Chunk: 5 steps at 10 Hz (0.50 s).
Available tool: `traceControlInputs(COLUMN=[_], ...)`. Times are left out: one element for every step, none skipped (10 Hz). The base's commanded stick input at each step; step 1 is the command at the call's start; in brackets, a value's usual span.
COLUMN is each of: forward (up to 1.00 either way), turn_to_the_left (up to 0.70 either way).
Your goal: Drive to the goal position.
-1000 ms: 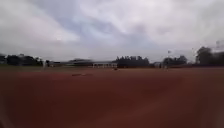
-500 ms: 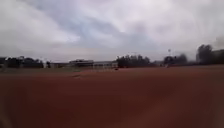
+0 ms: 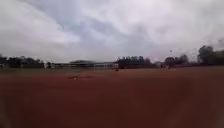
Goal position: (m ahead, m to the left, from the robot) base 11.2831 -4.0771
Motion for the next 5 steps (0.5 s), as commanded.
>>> traceControlInputs(forward=[0.7, 0.7, 0.7, 0.7, 0.7], turn_to_the_left=[0.0, 0.0, 0.0, 0.0, 0.0])
